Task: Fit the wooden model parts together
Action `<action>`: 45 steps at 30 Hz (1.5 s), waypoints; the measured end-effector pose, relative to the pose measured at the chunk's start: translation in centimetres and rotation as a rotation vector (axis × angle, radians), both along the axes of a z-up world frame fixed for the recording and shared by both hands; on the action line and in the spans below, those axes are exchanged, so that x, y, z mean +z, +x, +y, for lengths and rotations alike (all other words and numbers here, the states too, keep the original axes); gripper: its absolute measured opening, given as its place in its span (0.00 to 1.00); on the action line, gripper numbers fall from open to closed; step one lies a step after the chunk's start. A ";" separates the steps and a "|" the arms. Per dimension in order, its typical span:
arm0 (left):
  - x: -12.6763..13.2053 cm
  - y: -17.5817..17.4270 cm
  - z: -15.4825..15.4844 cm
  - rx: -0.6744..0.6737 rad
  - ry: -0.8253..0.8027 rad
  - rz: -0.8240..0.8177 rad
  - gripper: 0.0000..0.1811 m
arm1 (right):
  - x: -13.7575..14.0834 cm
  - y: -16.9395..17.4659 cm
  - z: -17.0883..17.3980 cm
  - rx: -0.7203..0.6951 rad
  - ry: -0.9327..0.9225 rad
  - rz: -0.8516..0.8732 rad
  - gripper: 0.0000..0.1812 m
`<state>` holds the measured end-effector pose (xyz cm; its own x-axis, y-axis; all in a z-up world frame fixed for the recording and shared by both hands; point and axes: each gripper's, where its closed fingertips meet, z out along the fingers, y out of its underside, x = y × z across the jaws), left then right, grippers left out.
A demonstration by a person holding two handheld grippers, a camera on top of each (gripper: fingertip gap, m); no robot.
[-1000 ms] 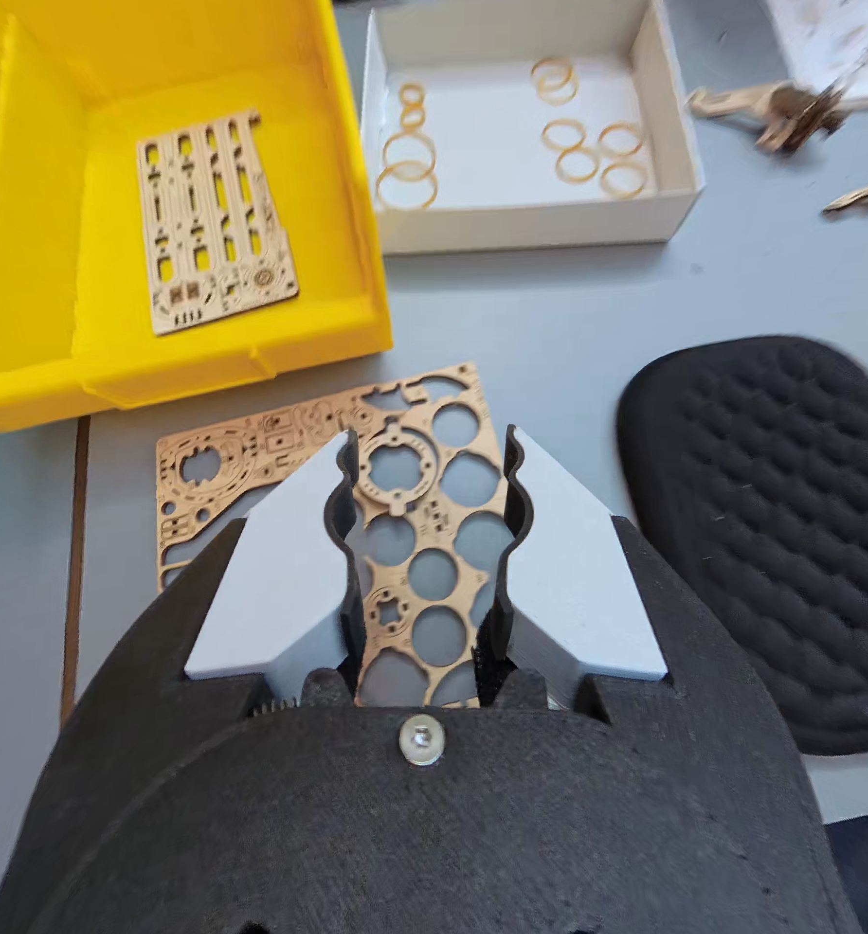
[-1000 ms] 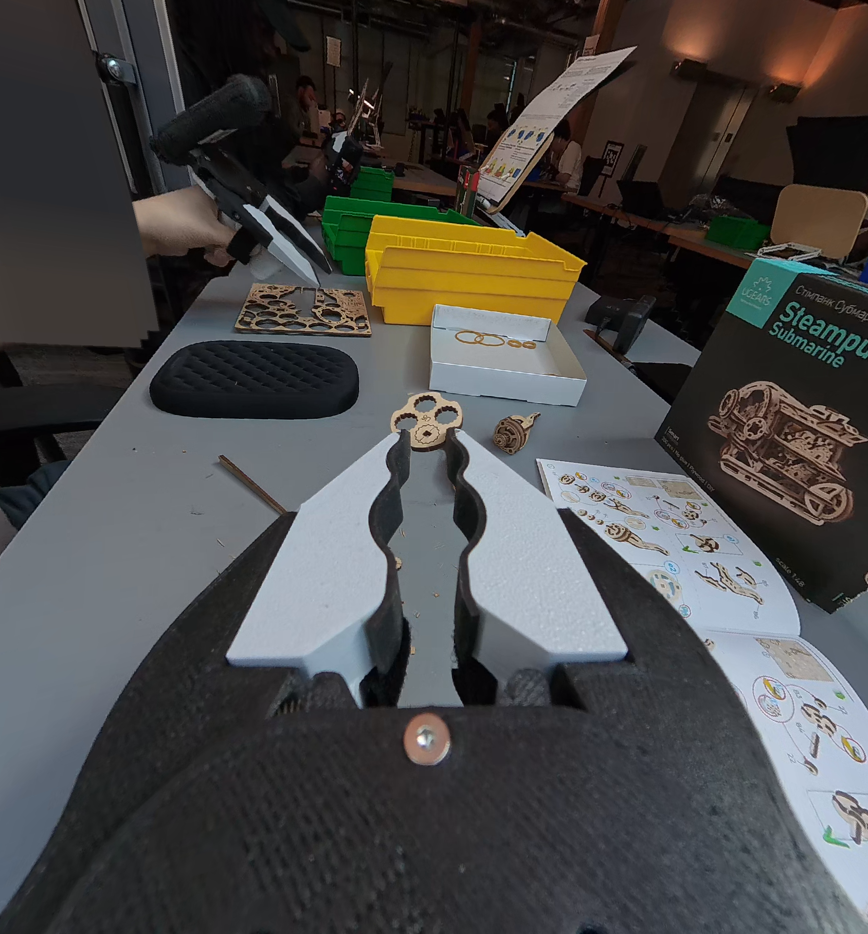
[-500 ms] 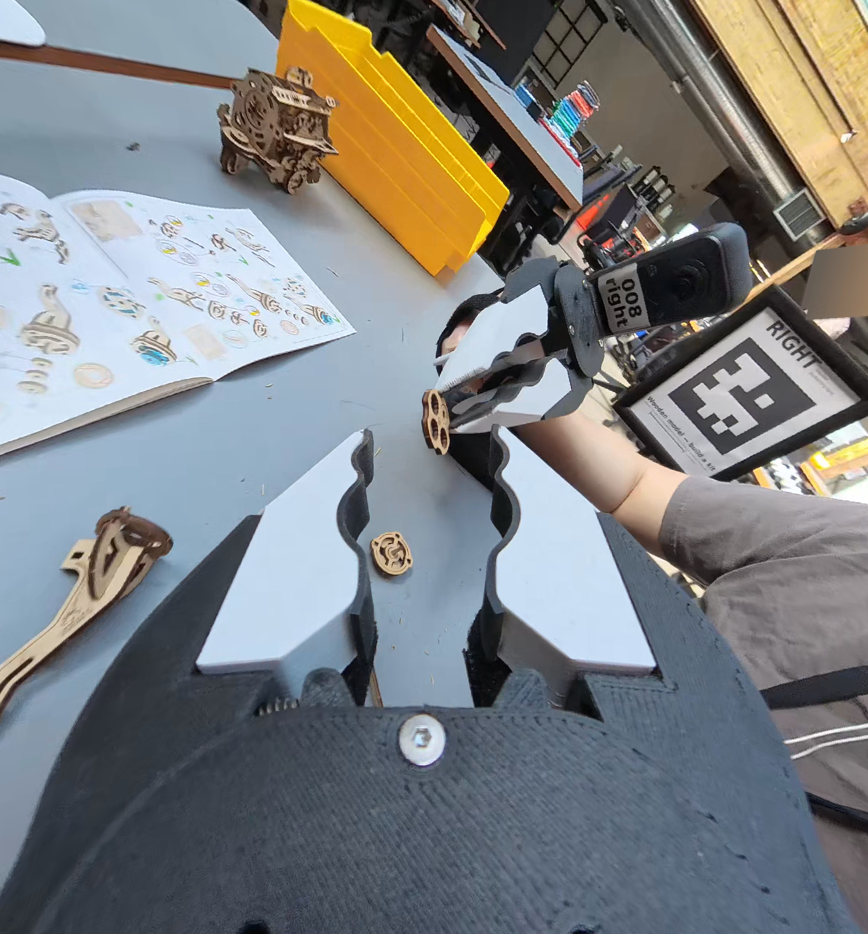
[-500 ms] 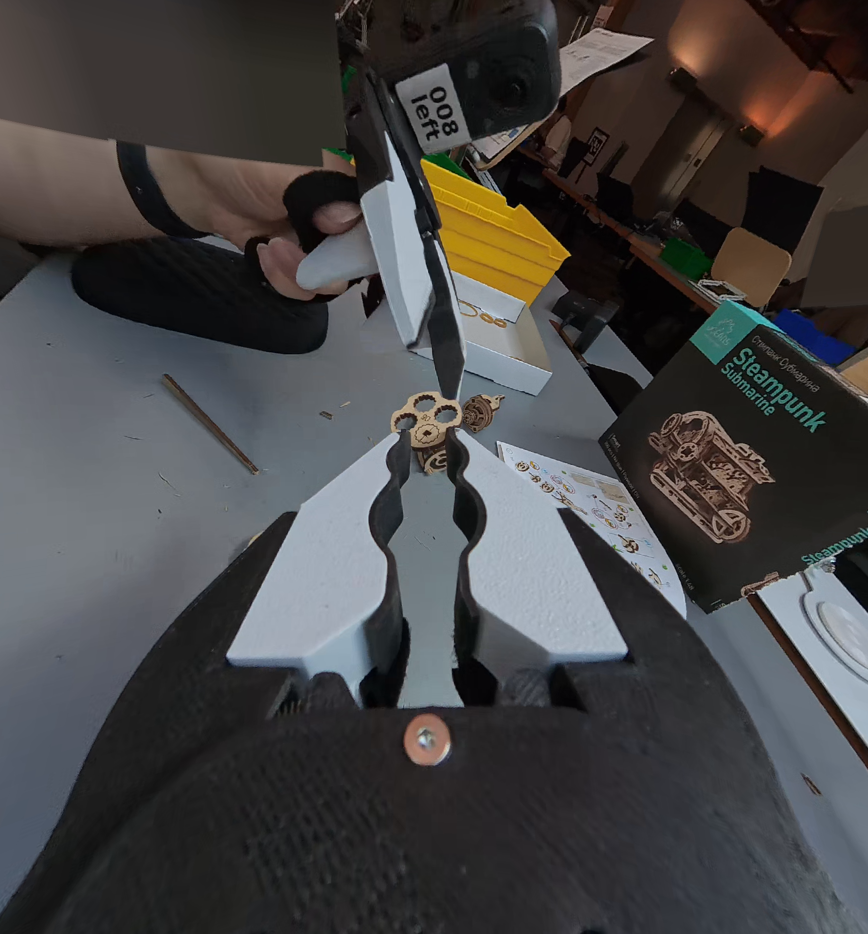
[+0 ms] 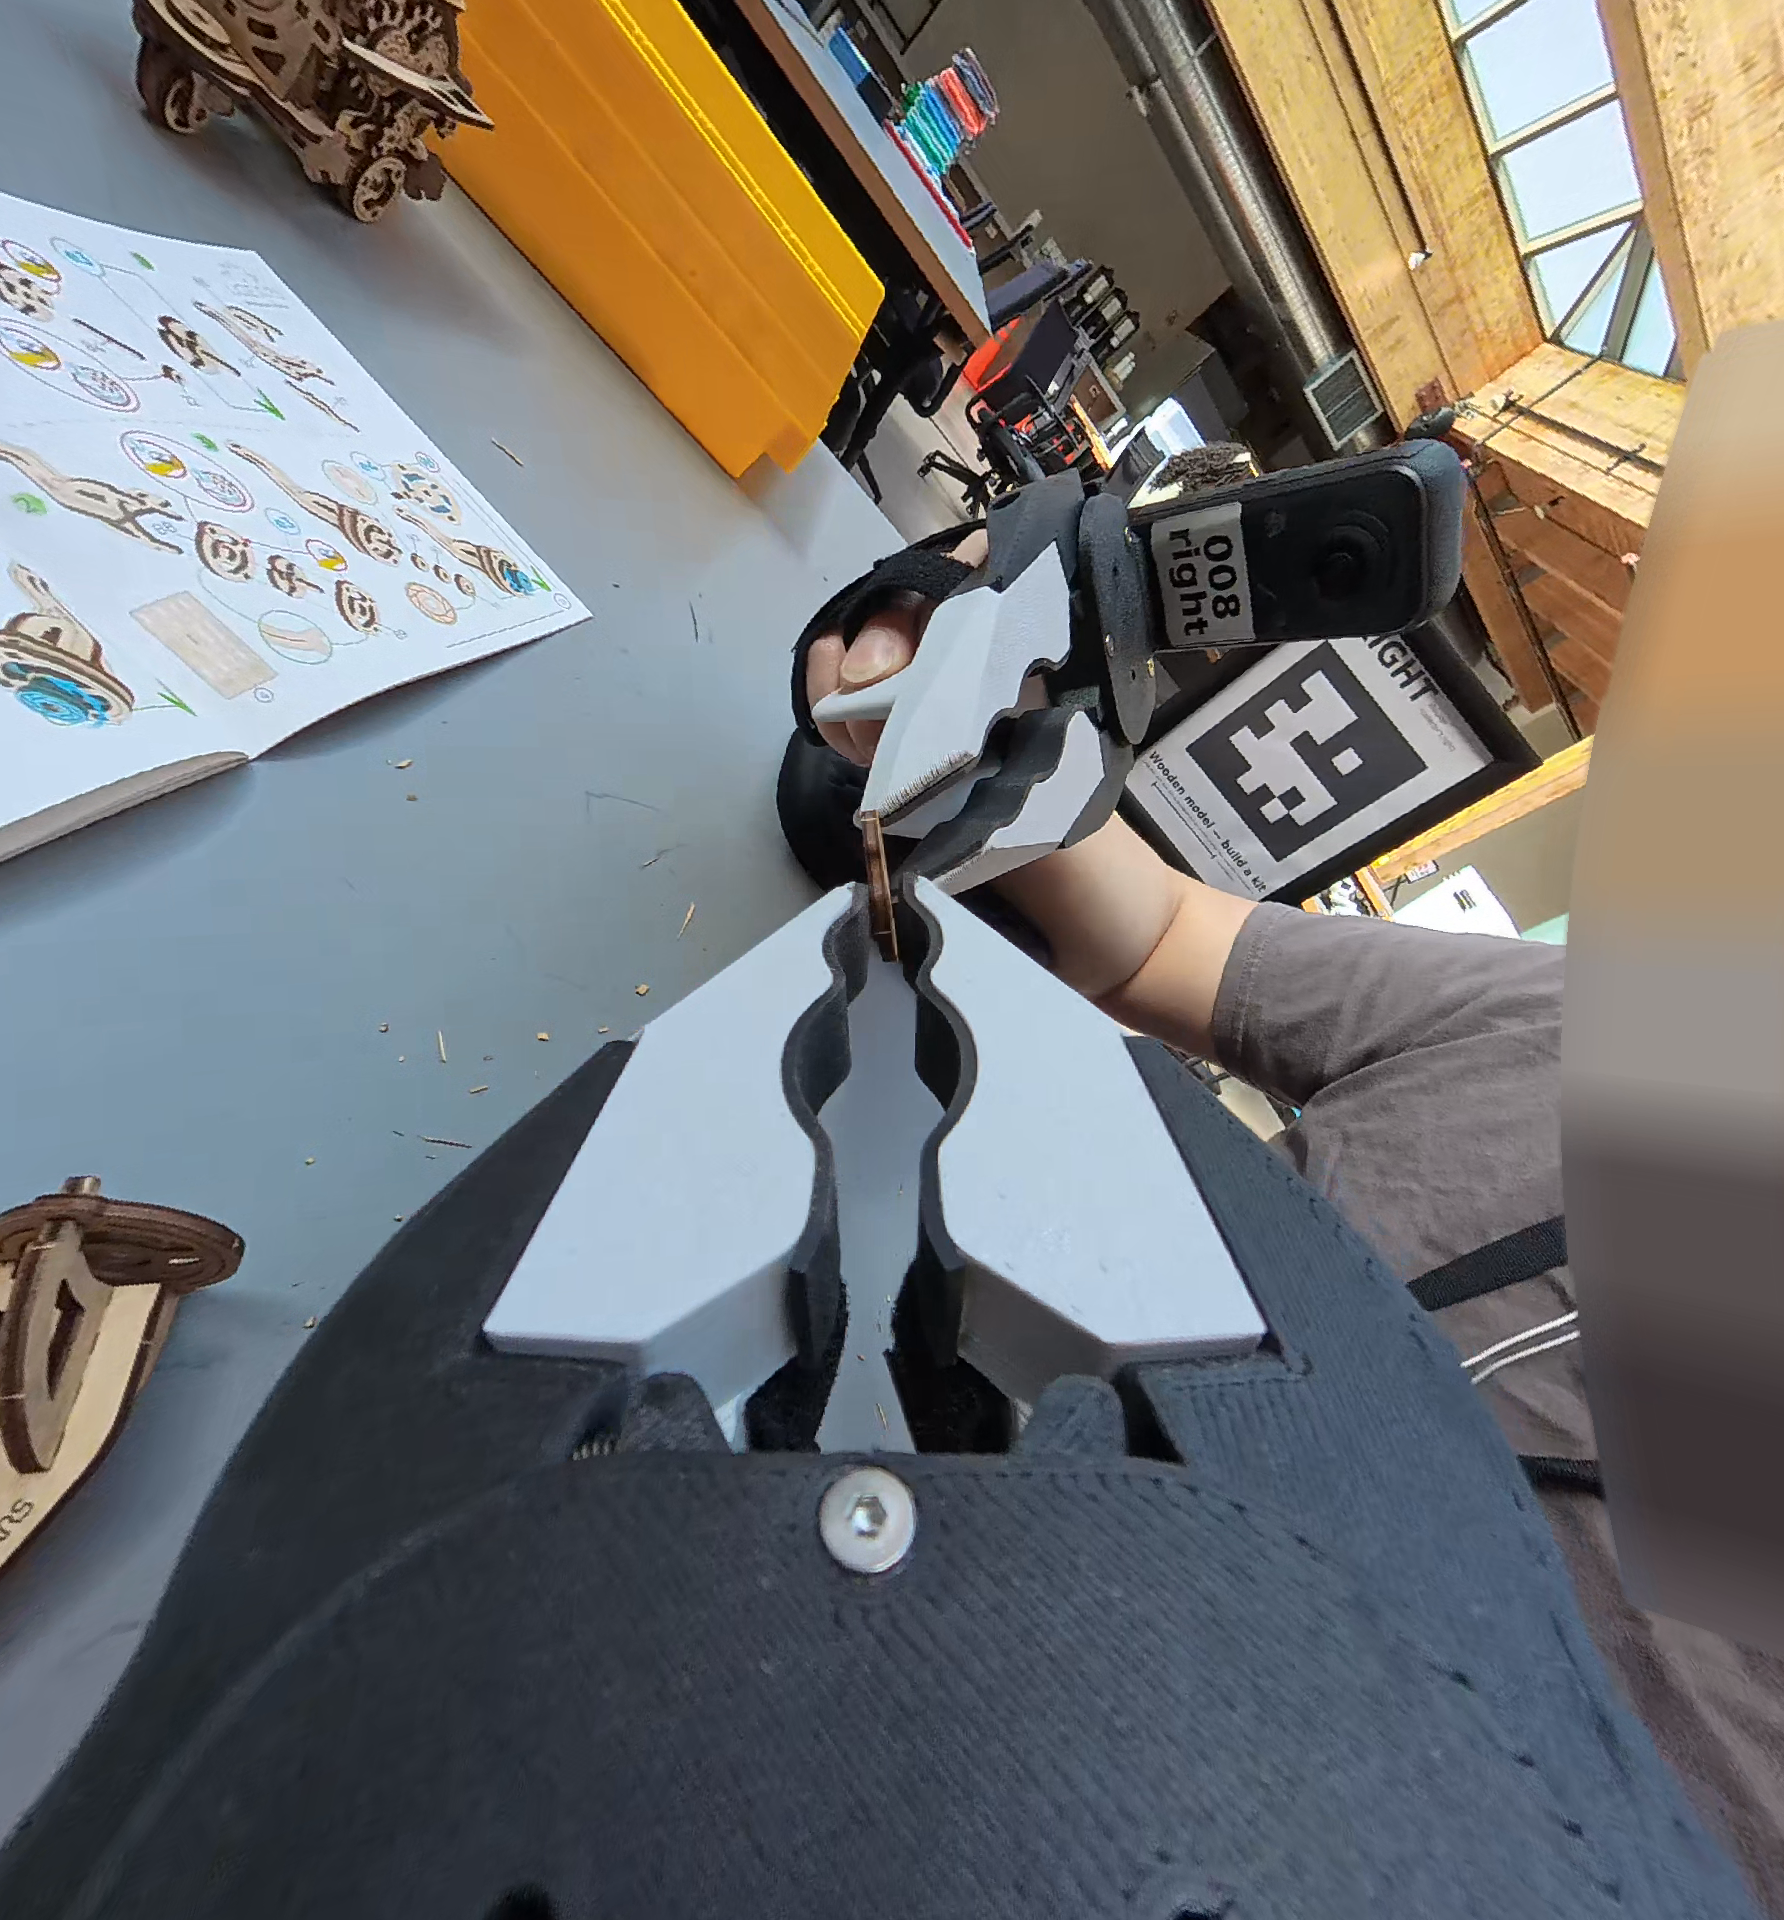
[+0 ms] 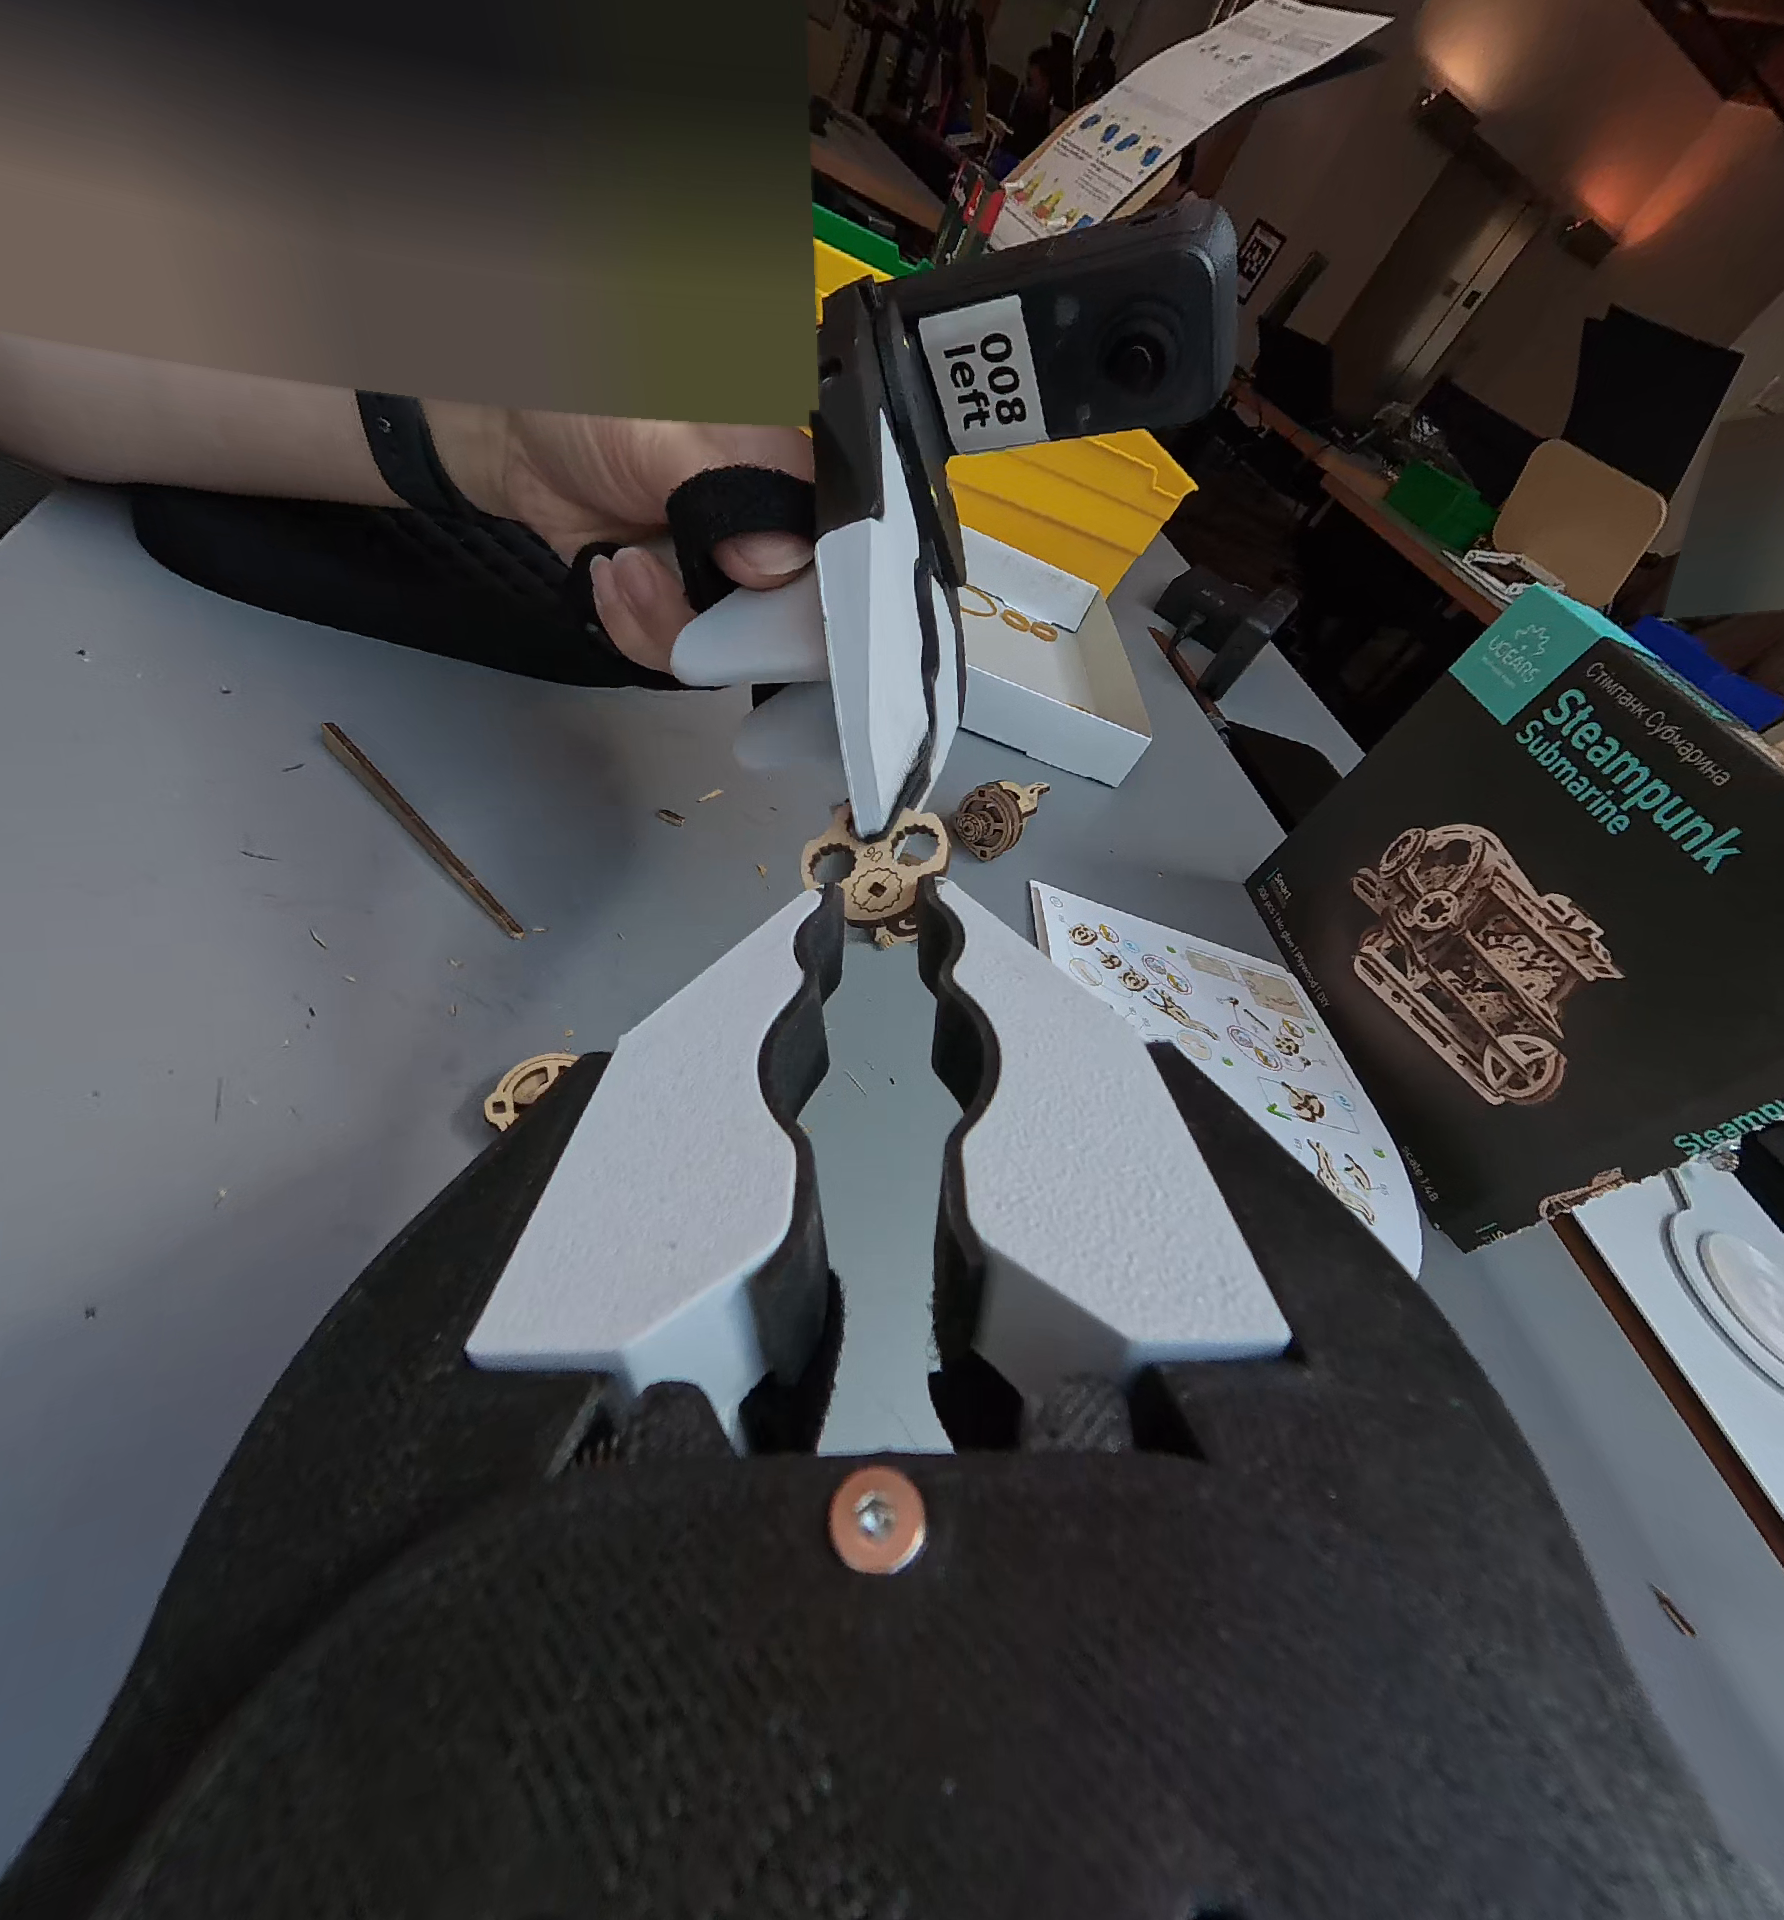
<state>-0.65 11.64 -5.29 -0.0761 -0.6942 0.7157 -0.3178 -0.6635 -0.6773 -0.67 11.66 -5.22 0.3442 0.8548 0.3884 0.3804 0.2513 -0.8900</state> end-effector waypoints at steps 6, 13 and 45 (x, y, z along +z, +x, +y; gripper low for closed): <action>-0.5 -0.4 -0.1 -0.009 0.048 0.006 0.00 | -0.3 -0.4 -0.1 0.020 -0.037 0.024 0.07; -1.1 -0.4 0.3 0.023 0.138 -0.001 0.00 | -1.4 -0.3 1.1 0.068 -0.575 0.288 0.13; -3.4 -0.4 1.0 0.047 0.224 0.084 0.01 | -3.8 -0.7 1.1 0.130 -1.071 0.416 0.00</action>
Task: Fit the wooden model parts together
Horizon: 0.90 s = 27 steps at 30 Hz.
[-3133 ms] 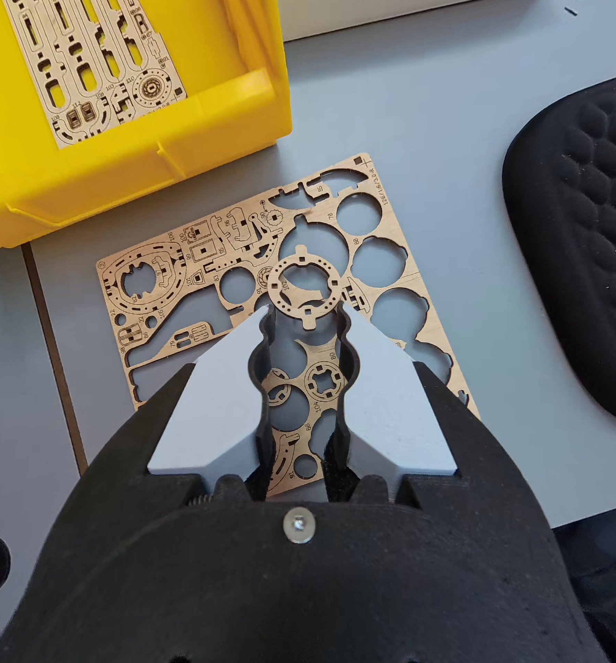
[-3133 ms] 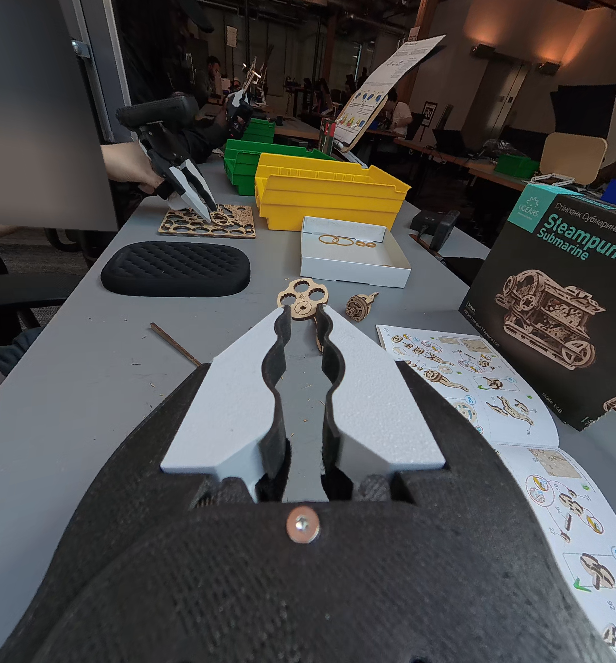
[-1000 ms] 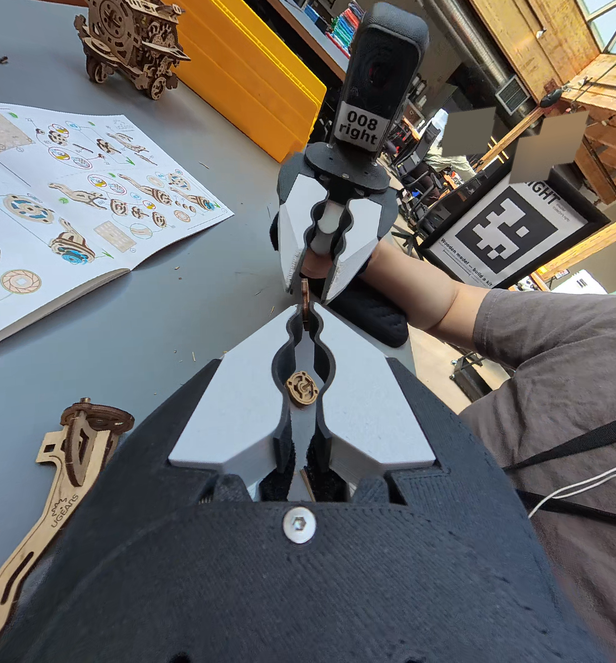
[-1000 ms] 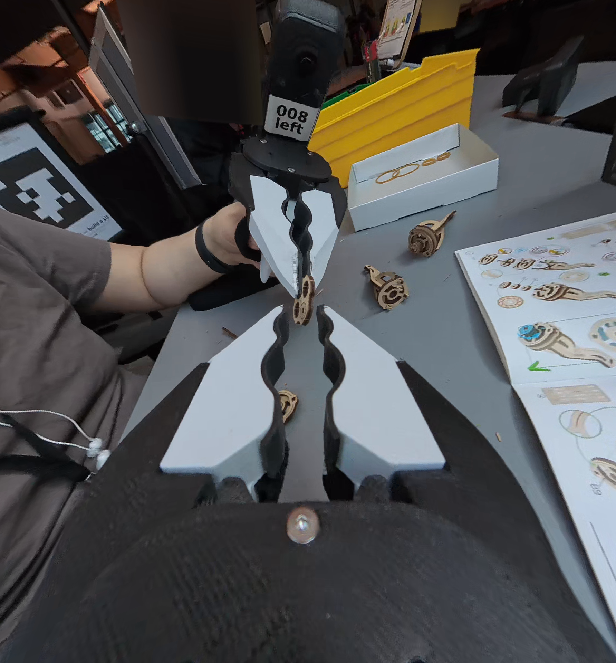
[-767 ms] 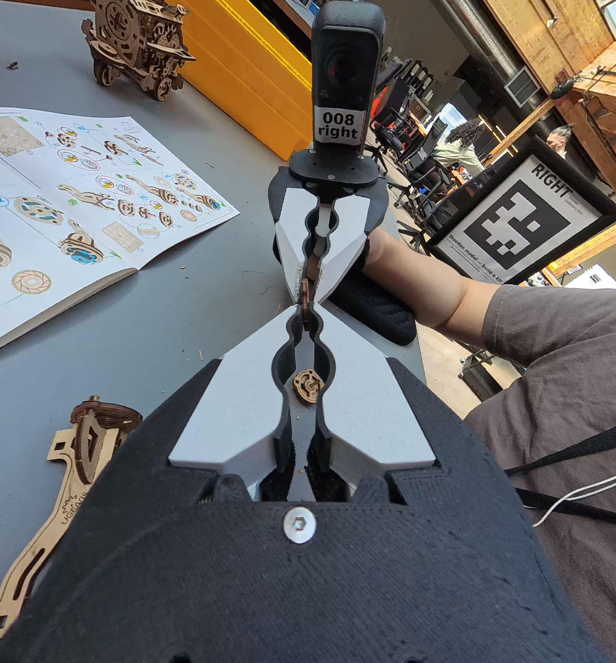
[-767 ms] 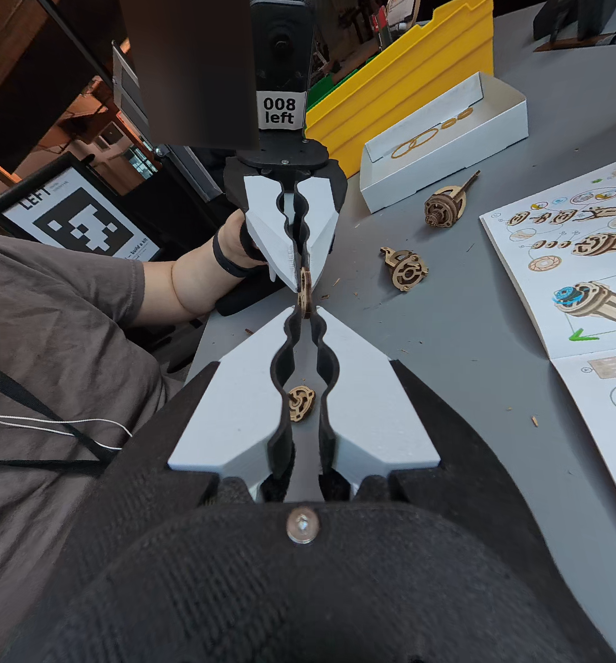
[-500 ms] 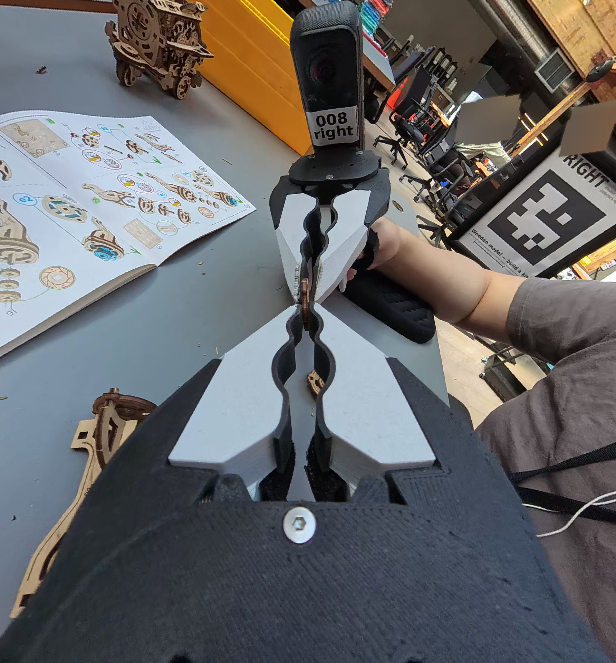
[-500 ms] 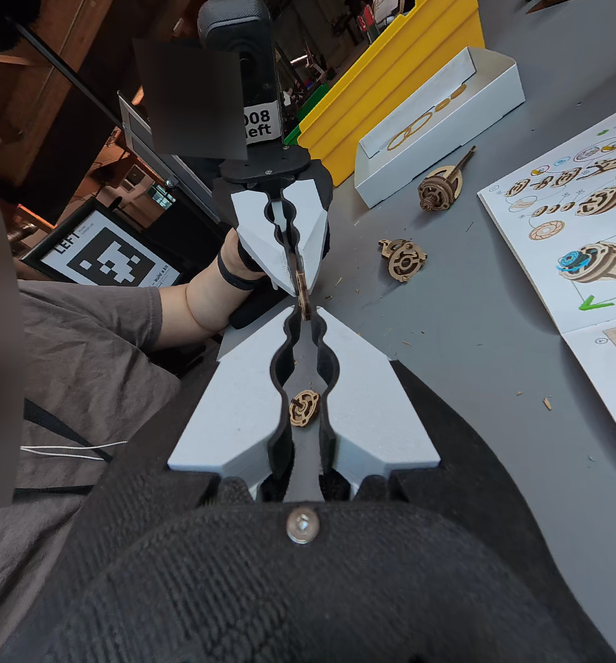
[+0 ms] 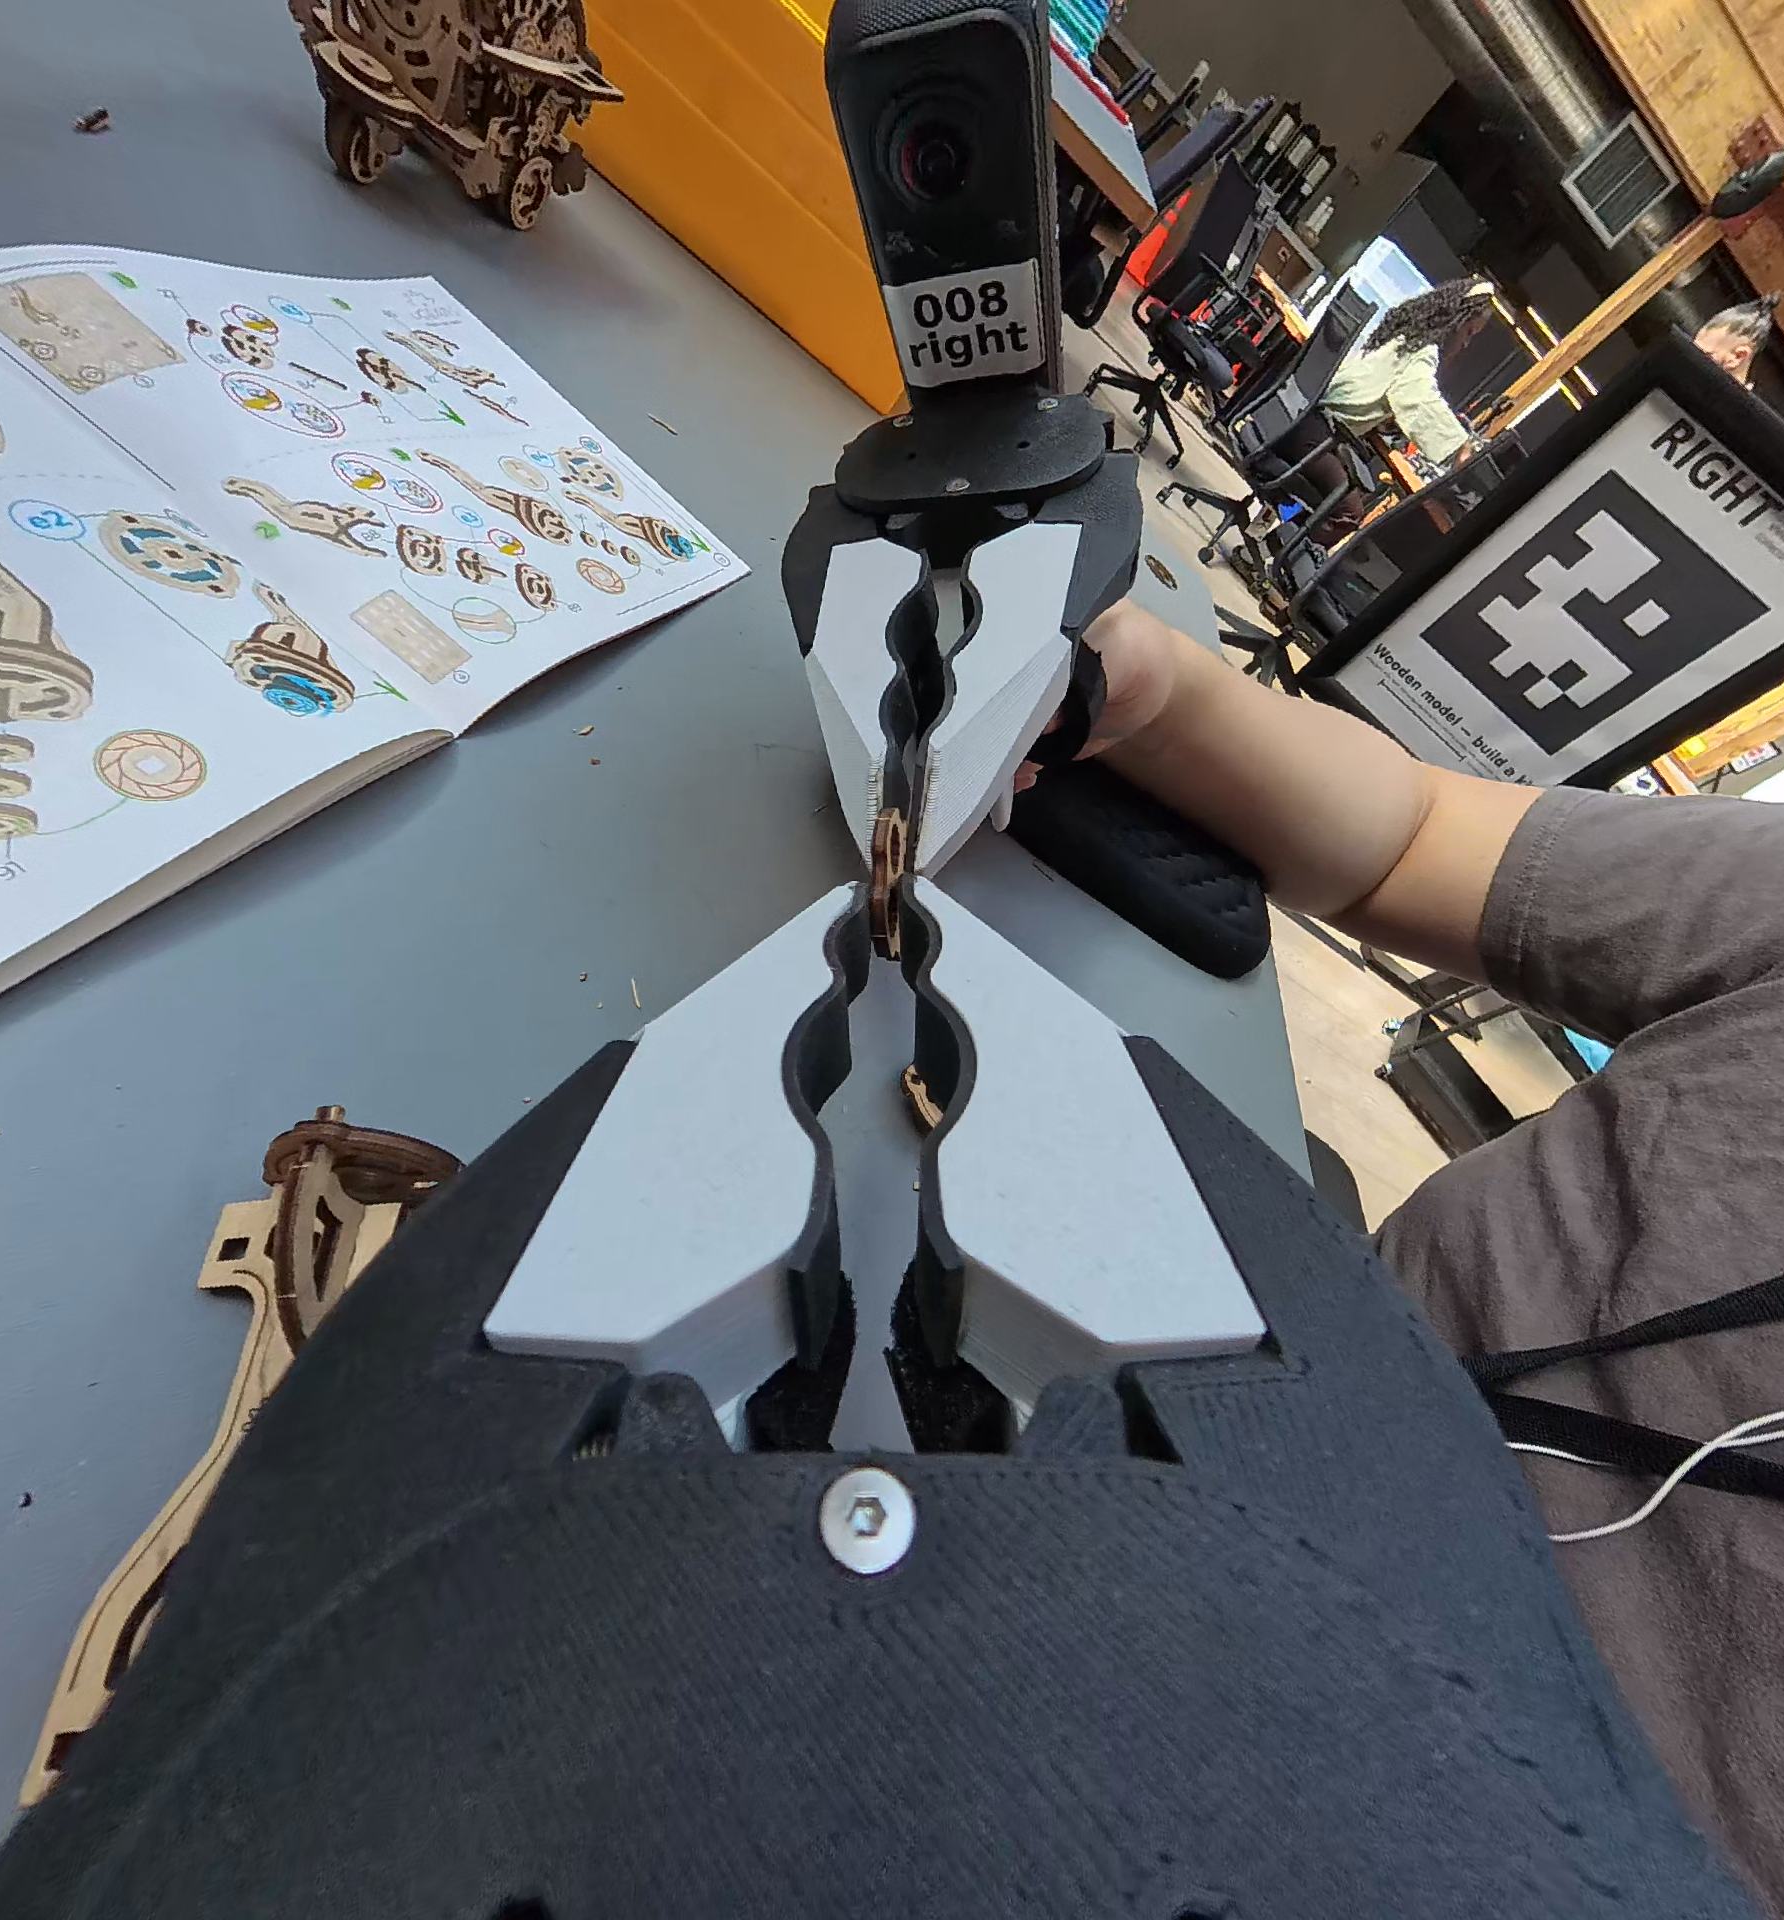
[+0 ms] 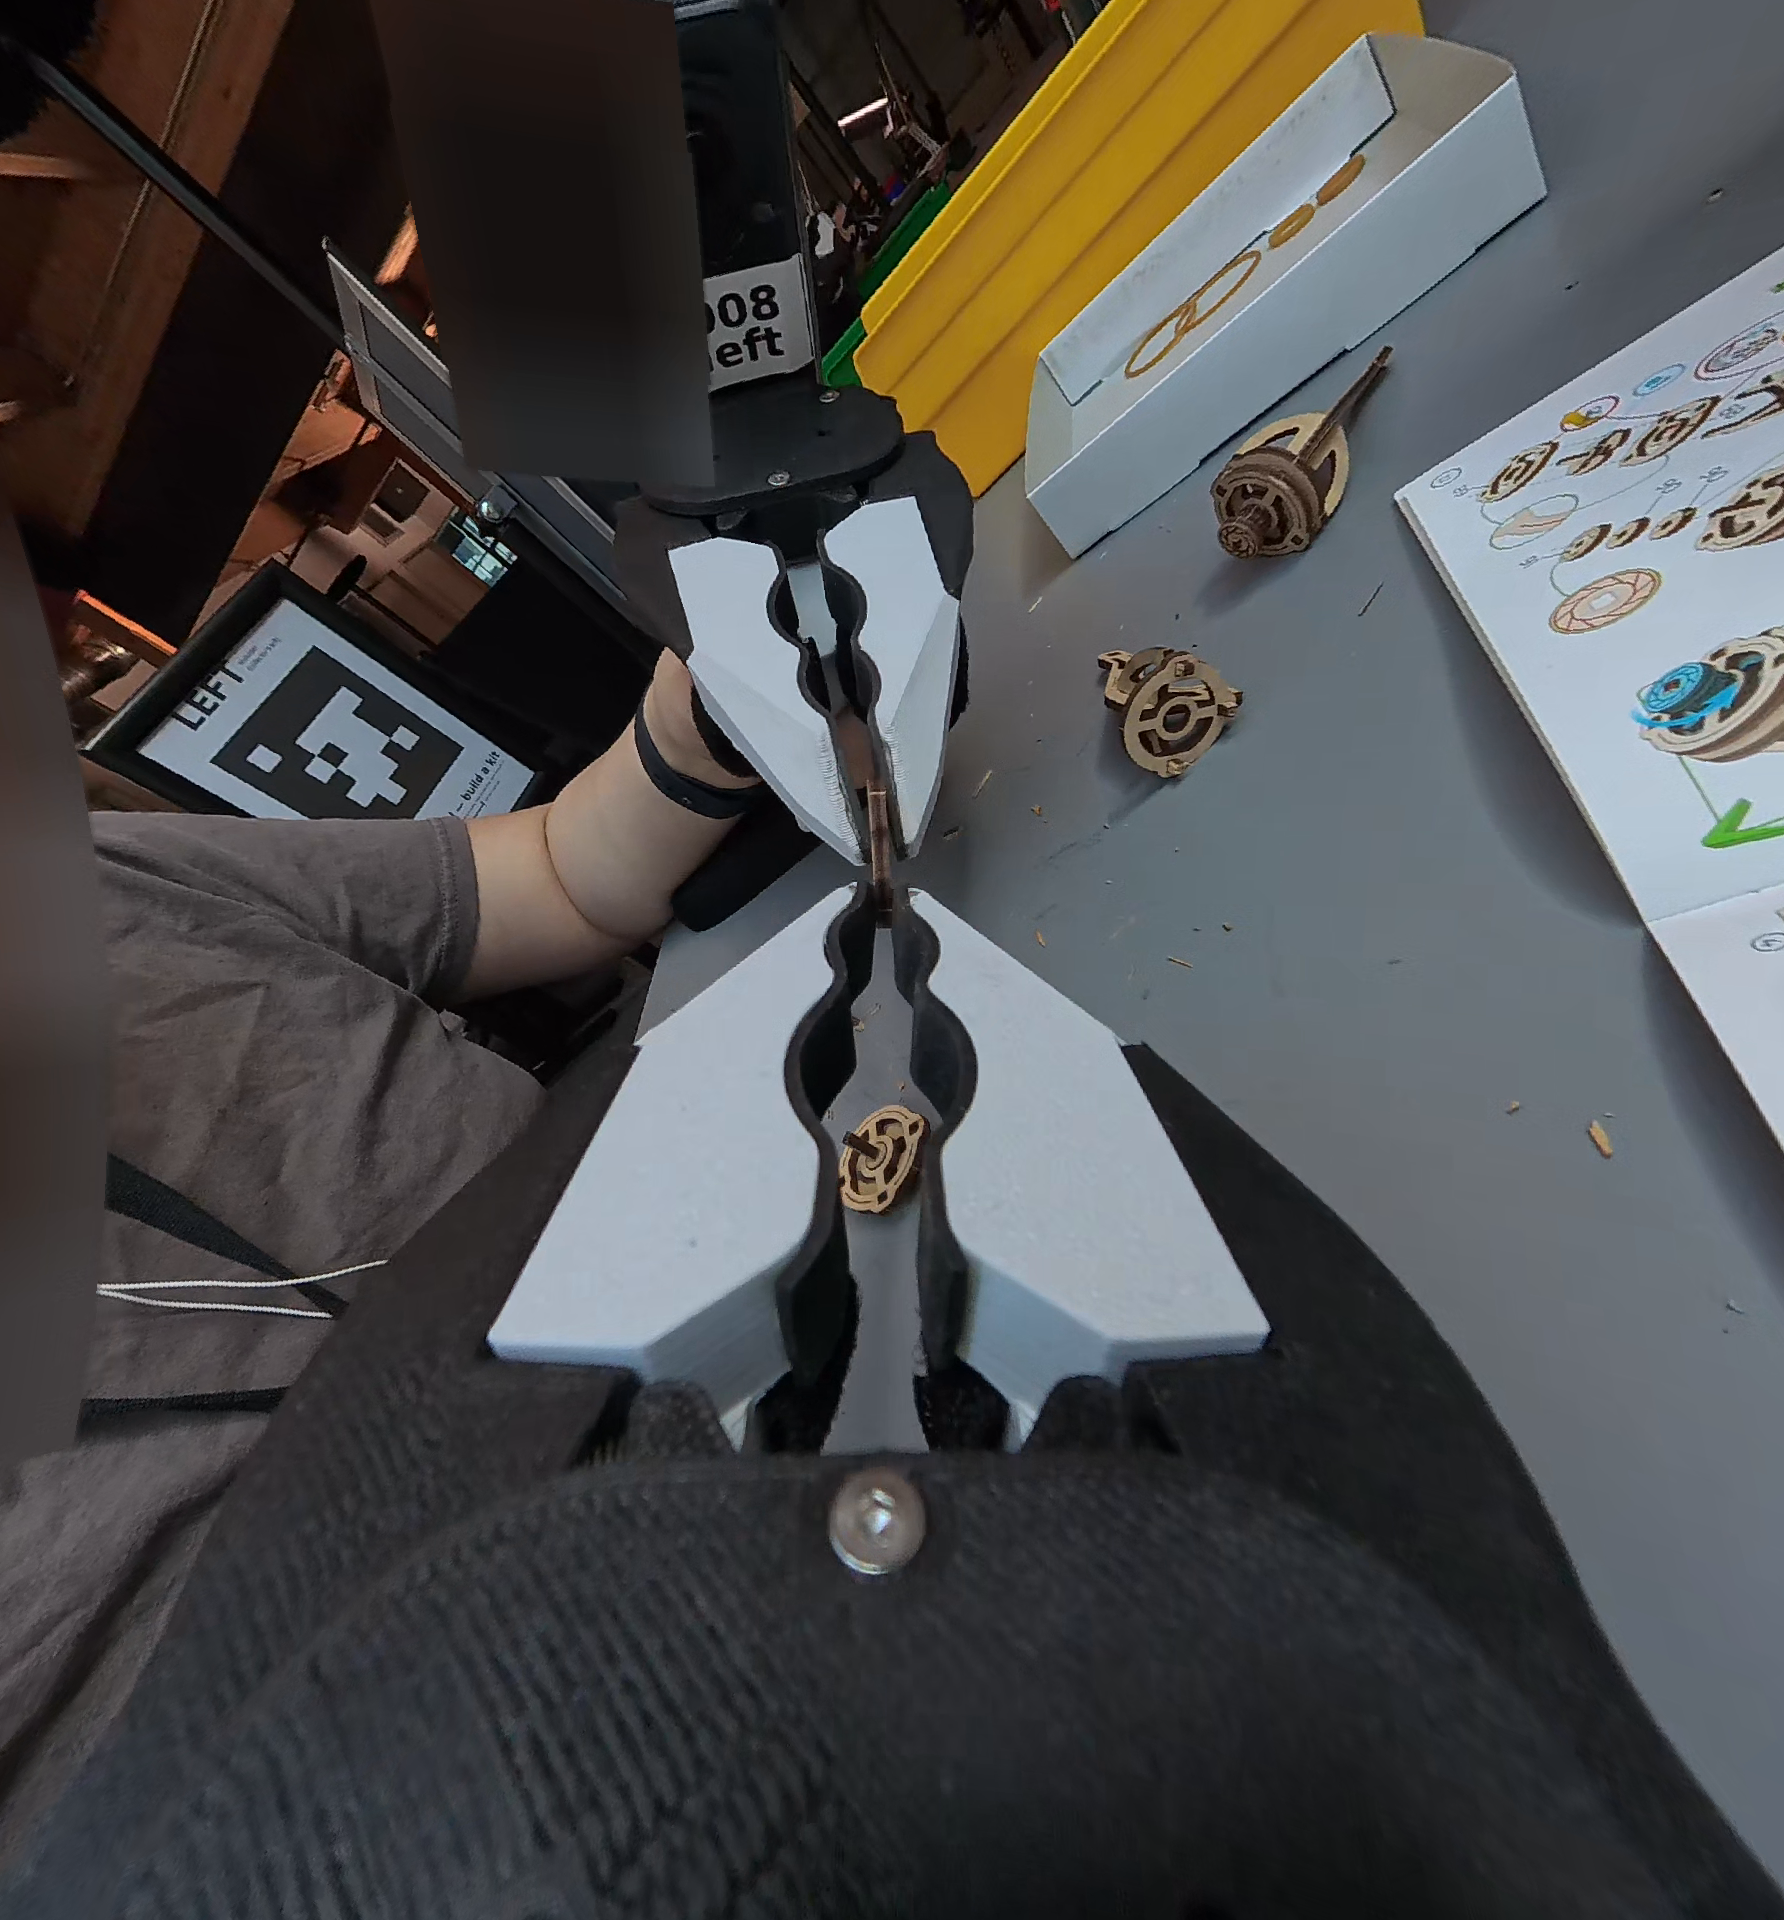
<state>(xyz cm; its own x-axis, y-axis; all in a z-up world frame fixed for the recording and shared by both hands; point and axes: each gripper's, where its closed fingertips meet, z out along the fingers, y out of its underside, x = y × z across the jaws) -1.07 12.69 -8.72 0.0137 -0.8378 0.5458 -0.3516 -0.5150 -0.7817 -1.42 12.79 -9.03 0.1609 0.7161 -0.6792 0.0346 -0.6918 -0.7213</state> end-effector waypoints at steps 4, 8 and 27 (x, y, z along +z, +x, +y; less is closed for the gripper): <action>0.1 -0.1 -0.3 -0.015 -0.007 -0.003 0.00 | 0.0 -0.1 -0.1 0.007 0.004 -0.003 0.01; 0.0 0.0 -0.3 -0.018 -0.016 -0.006 0.01 | 0.0 -0.1 -0.2 0.014 0.002 0.002 0.00; 0.0 0.2 -0.4 -0.020 -0.049 -0.009 0.00 | 0.2 -0.2 -0.1 0.001 0.018 0.016 0.02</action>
<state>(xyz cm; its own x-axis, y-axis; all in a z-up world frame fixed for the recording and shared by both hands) -0.85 12.29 -8.75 -0.0075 -0.8100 0.5864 -0.3554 -0.5460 -0.7586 -1.65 12.70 -8.82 0.1493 0.7283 -0.6688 0.0231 -0.6788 -0.7340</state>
